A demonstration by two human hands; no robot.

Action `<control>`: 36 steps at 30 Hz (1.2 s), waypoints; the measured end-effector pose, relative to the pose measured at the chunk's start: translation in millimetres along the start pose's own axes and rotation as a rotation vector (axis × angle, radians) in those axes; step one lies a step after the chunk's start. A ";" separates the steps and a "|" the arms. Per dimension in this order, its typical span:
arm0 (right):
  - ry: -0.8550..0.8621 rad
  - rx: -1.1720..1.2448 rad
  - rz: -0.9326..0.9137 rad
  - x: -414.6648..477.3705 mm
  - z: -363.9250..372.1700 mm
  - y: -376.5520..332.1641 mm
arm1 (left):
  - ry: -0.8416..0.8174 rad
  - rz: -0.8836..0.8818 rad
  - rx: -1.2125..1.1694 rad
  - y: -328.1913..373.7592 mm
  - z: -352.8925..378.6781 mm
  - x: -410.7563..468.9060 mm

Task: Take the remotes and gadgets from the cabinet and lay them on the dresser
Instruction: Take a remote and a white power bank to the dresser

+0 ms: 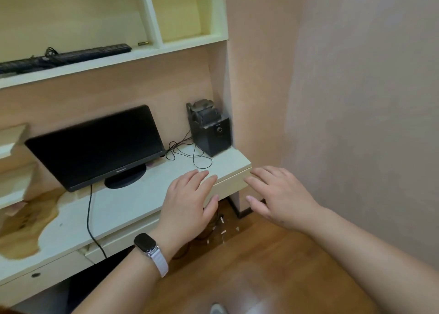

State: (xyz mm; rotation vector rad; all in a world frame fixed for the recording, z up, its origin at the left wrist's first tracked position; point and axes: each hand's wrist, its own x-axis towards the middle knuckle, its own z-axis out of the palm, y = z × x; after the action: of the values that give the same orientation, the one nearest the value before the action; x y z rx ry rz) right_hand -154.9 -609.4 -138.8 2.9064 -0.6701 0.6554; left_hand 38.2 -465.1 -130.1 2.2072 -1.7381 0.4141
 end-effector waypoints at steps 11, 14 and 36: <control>-0.054 -0.124 0.008 158.6 44.5 29.2 | 0.035 0.043 -0.064 -108.3 46.5 124.7; -0.041 -0.148 -0.009 202.5 54.5 33.4 | 0.083 0.072 -0.063 -141.2 53.2 162.5; 0.309 -0.070 -0.206 452.0 26.8 173.5 | 0.435 0.076 0.092 -184.9 16.7 413.3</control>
State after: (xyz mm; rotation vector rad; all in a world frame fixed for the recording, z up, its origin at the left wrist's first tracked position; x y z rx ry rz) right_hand 146.9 -950.2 28.1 2.6752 -0.3451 1.0002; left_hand 312.2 -797.2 10.9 1.9240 -1.5897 0.9305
